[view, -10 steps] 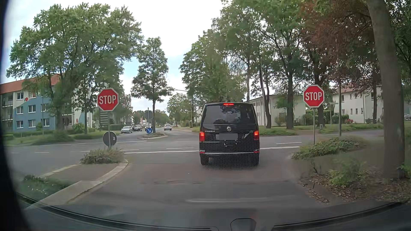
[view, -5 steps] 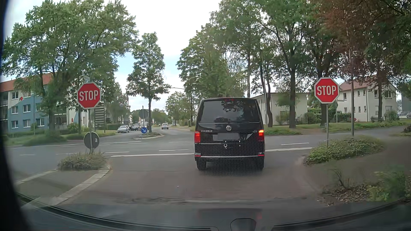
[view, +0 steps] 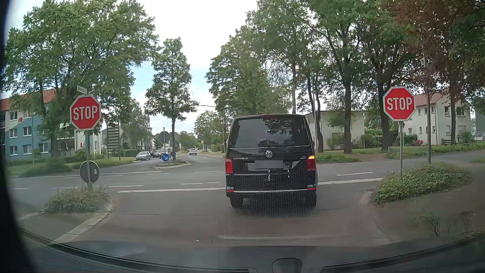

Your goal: Follow the waypoints while adhering to traffic rules and regulations

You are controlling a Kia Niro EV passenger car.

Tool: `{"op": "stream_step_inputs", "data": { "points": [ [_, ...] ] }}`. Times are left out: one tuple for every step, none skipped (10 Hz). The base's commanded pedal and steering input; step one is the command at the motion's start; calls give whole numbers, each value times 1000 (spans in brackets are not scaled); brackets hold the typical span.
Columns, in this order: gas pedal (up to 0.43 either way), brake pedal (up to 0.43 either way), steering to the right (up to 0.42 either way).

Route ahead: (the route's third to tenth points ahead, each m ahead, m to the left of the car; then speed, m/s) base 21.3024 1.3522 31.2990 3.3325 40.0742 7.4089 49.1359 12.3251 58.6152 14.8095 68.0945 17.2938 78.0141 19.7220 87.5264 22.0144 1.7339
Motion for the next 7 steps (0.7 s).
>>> {"op": "stream_step_inputs", "data": {
  "points": [
    [0,6,5],
    [0,6,4],
    [0,6,4],
    [0,6,4],
    [0,6,4],
    [0,6,4],
    [0,6,4]
  ]
}}
